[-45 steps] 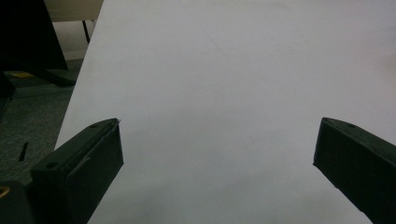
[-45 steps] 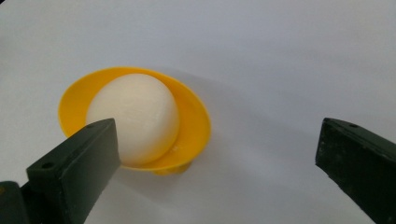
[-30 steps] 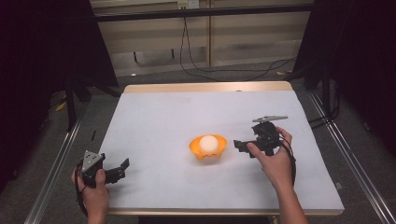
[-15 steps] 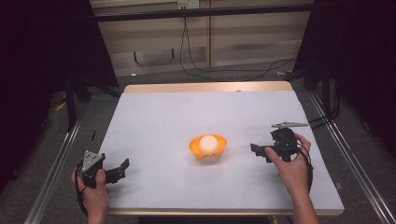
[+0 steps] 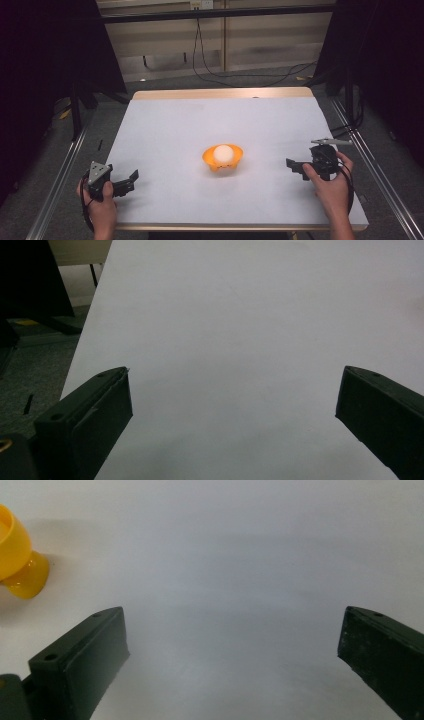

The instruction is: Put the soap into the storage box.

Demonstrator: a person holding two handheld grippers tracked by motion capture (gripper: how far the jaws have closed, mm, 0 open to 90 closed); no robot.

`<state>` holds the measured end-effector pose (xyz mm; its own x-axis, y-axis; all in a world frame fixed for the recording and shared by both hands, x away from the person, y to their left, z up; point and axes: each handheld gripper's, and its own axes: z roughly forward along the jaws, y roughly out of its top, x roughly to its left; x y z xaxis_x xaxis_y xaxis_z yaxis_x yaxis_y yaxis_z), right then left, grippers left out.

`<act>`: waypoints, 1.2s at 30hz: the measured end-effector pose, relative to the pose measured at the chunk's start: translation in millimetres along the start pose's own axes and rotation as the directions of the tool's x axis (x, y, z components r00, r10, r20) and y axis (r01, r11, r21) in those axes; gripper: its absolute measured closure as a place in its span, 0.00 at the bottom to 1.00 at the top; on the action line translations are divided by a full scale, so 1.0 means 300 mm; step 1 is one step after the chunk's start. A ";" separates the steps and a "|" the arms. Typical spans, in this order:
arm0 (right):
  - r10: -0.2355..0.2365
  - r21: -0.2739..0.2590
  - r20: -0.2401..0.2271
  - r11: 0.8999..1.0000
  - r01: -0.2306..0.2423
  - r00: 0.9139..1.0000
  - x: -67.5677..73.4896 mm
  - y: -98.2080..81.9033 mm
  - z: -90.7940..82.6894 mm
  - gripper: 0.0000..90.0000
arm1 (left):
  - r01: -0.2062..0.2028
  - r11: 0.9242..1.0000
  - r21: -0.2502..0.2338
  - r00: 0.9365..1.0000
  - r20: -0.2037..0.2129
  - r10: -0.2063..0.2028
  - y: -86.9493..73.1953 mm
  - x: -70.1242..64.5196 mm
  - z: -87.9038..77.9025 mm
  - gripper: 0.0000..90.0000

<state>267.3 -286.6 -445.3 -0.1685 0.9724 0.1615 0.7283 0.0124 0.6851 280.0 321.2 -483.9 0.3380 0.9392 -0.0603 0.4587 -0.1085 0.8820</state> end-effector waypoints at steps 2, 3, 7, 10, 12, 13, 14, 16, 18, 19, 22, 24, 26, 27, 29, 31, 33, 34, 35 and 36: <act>0.005 -0.002 0.003 1.000 -0.005 1.000 -0.014 -0.010 -0.006 0.00 | -0.003 1.000 0.000 1.000 0.000 0.003 0.000 0.000 0.000 0.02; 0.012 -0.005 0.006 1.000 -0.012 1.000 -0.023 -0.016 -0.010 0.00 | -0.003 1.000 0.000 1.000 0.000 0.003 0.000 0.000 0.000 0.02; 0.021 -0.012 0.018 1.000 -0.020 1.000 -0.054 -0.036 -0.023 0.00 | -0.003 1.000 -0.002 1.000 0.001 0.003 0.000 0.000 0.000 0.02; 0.031 -0.015 0.026 0.999 -0.030 0.999 -0.079 -0.053 -0.034 0.00 | -0.001 1.000 -0.002 1.000 0.001 0.001 0.000 -0.001 0.000 0.02; 0.032 -0.019 0.029 0.999 -0.032 0.999 -0.092 -0.062 -0.041 0.00 | -0.002 1.000 -0.002 1.000 0.001 0.002 0.000 -0.001 0.000 0.02; 0.035 -0.020 0.036 0.999 -0.034 0.999 -0.100 -0.067 -0.045 0.00 | -0.004 1.000 -0.001 1.000 0.001 0.004 0.000 -0.001 0.000 0.02; 0.043 -0.023 0.034 0.999 -0.042 0.999 -0.106 -0.072 -0.049 0.00 | -0.005 1.000 -0.001 1.000 0.000 0.005 0.000 -0.001 -0.001 0.02; 0.045 -0.025 0.038 0.999 -0.044 0.998 -0.121 -0.081 -0.057 0.00 | -0.007 1.000 0.000 1.000 -0.001 0.007 0.000 0.000 -0.001 0.02; 0.049 -0.028 0.043 0.998 -0.048 0.998 -0.136 -0.091 -0.064 0.00 | -0.007 1.000 -0.001 1.000 0.000 0.007 0.000 -0.001 -0.001 0.02; 0.056 -0.027 0.045 0.998 -0.055 0.997 -0.142 -0.096 -0.068 0.00 | -0.008 1.000 0.000 1.000 -0.001 0.008 0.000 0.000 -0.001 0.02; 0.058 -0.033 0.049 0.998 -0.057 0.997 -0.162 -0.110 -0.078 0.00 | -0.008 1.000 -0.001 1.000 -0.003 0.008 0.000 0.000 -0.001 0.02; 0.057 -0.038 0.049 0.998 -0.056 0.997 -0.173 -0.120 -0.084 0.00 | -0.008 1.000 -0.003 1.000 -0.003 0.008 0.000 0.000 -0.002 0.02; 0.062 -0.040 0.051 0.997 -0.060 0.997 -0.185 -0.131 -0.089 0.00 | -0.004 1.000 -0.006 1.000 0.001 0.004 -0.001 0.000 -0.002 0.02; 0.066 -0.043 0.054 0.997 -0.064 0.996 -0.193 -0.137 -0.093 0.00 | -0.001 1.000 -0.007 1.000 0.001 0.001 -0.001 0.000 -0.002 0.02; 0.074 -0.043 0.055 0.996 -0.072 0.996 -0.204 -0.147 -0.097 0.00 | -0.001 1.000 -0.007 1.000 0.001 0.001 -0.001 0.000 -0.002 0.02; 0.083 -0.045 0.061 0.996 -0.080 0.995 -0.215 -0.157 -0.103 0.00 | -0.002 1.000 -0.007 1.000 0.000 0.002 -0.001 0.000 -0.002 0.02; 0.087 -0.048 0.069 0.995 -0.084 0.994 -0.225 -0.168 -0.109 0.00 | -0.003 1.000 -0.006 1.000 0.000 0.003 -0.001 0.000 -0.002 0.02; 0.091 -0.049 0.071 0.995 -0.088 0.993 -0.230 -0.173 -0.112 0.00 | -0.004 1.000 -0.006 1.000 0.000 0.004 -0.001 0.000 -0.002 0.02; 0.090 -0.049 0.072 0.995 -0.087 0.993 -0.235 -0.179 -0.114 0.00 | -0.007 1.000 -0.006 1.000 0.000 0.007 -0.001 0.000 -0.002 0.02; 0.093 -0.049 0.074 0.995 -0.090 0.993 -0.240 -0.186 -0.118 0.00 | -0.007 1.000 -0.006 1.000 0.000 0.007 -0.001 0.000 -0.002 0.02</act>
<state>215.3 -365.4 -470.0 -0.0505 0.9838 0.1717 0.7074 -0.0861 0.7016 279.3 321.5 -483.9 0.3409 0.9385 -0.0544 0.4516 -0.1128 0.8850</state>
